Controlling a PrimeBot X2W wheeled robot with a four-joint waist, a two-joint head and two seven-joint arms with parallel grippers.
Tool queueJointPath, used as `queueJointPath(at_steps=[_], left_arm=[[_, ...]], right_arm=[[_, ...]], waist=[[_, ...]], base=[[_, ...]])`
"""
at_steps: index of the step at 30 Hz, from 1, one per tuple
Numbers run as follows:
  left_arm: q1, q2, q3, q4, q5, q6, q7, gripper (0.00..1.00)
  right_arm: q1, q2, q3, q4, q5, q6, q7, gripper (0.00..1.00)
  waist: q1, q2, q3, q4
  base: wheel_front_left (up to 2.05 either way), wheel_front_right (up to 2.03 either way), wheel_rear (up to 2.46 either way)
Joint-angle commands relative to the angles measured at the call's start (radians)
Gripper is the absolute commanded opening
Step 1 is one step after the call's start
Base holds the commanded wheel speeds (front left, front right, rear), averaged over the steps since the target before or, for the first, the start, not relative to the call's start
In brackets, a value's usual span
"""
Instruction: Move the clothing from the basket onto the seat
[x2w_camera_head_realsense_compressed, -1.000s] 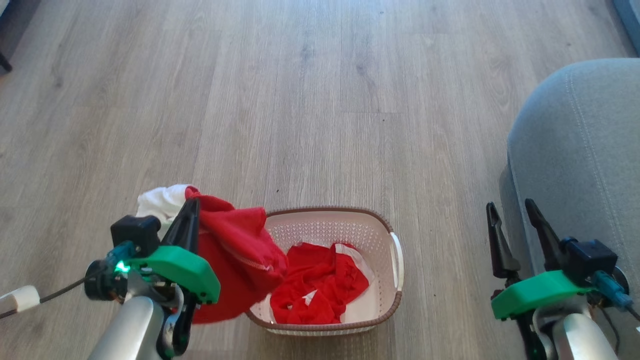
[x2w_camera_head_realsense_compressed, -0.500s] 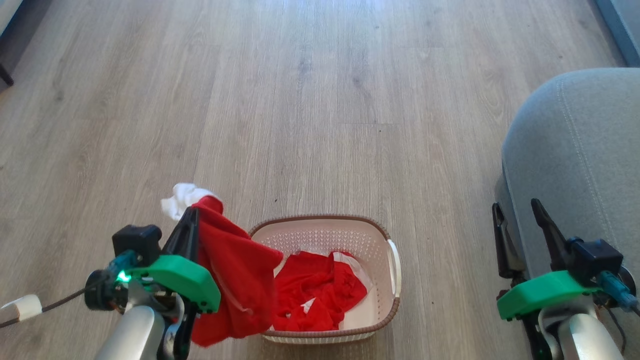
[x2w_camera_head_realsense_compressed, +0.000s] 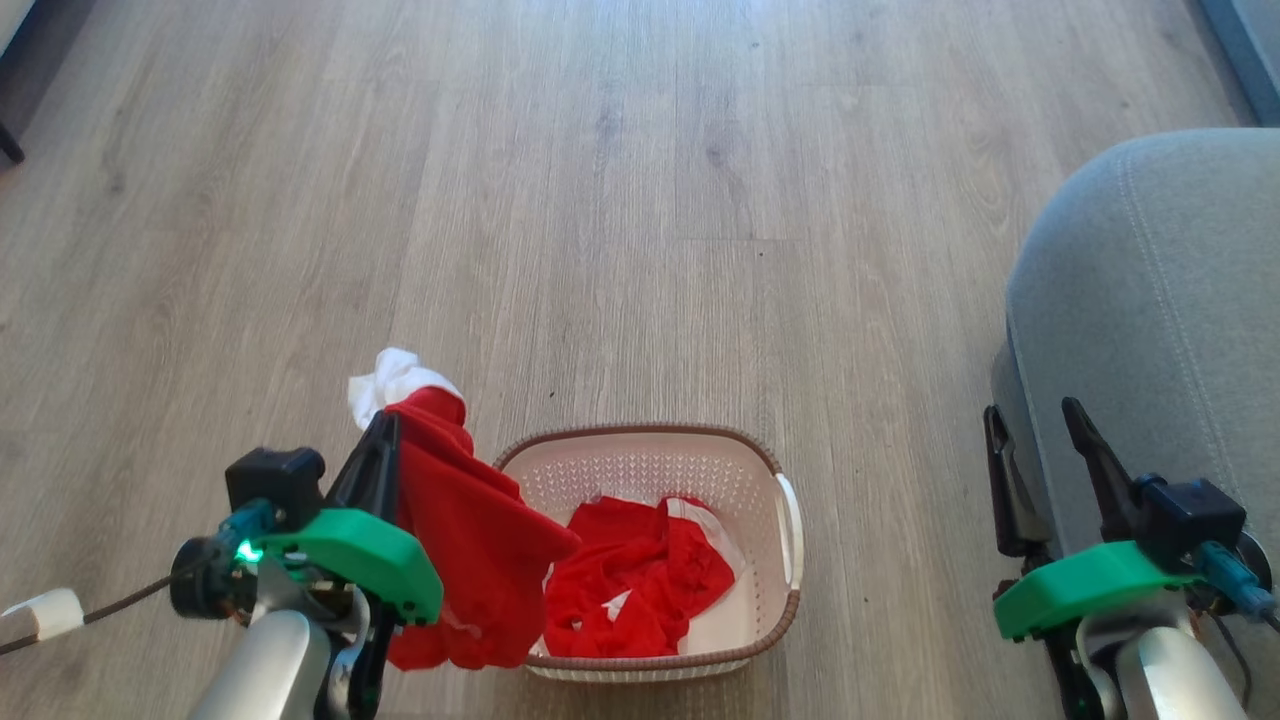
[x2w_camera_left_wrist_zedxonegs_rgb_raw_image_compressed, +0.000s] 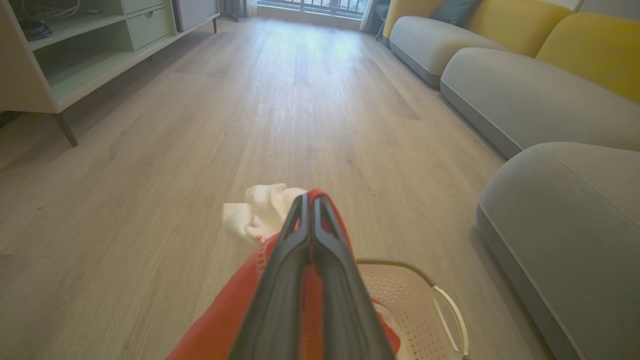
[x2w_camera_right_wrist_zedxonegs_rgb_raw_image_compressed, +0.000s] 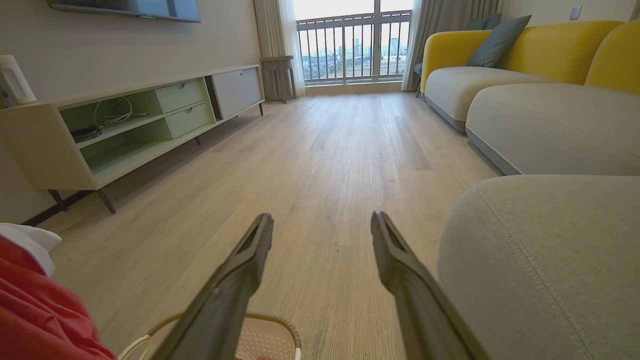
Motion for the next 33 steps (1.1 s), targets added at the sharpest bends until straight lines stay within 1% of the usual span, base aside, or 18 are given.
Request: queueJointPath(at_steps=[1,16,21,25,27,30,33], left_arm=[[-0.039,0.025,0.038,-0.039,-0.007,0.008,-0.001,0.0],[-0.045,0.032,0.033,-0.038,-0.013,0.013,-0.004,0.0],[-0.05,0.032,0.024,-0.048,-0.013,0.015,0.001,0.0],[-0.07,0.028,0.003,-0.074,-0.007,0.005,0.013,0.0],[-0.086,0.024,-0.014,-0.093,0.0,-0.001,0.023,0.0],[-0.113,0.012,-0.05,-0.12,0.013,-0.014,0.044,0.0],[-0.137,-0.007,-0.087,-0.139,0.026,-0.023,0.062,0.0]], right_arm=[[-0.018,-0.015,0.02,-0.032,-0.004,0.0,-0.006,1.0],[-0.024,-0.012,0.025,-0.028,-0.003,0.0,-0.006,1.0],[-0.025,-0.012,0.051,-0.033,-0.004,0.0,-0.006,1.0],[-0.052,-0.014,0.119,-0.042,-0.001,0.0,-0.006,1.0],[-0.074,-0.019,0.177,-0.042,0.005,0.0,-0.006,1.0],[-0.117,-0.032,0.307,-0.03,0.032,0.0,-0.006,1.0],[-0.176,-0.049,0.457,-0.005,0.096,0.0,-0.006,1.0]], waist=[[0.0,0.0,0.0,0.0],[0.0,0.0,-0.001,-0.002],[0.0,0.0,-0.003,-0.002],[0.0,0.0,0.0,0.003],[0.0,0.0,0.003,0.008],[0.0,0.0,0.006,0.018],[0.0,0.0,0.009,0.025]], base=[[0.0,0.0,0.0],[0.0,0.0,0.0],[0.0,0.0,0.0],[0.0,0.0,0.0],[0.0,0.0,0.0],[0.0,0.0,0.0],[0.0,0.0,0.0]])
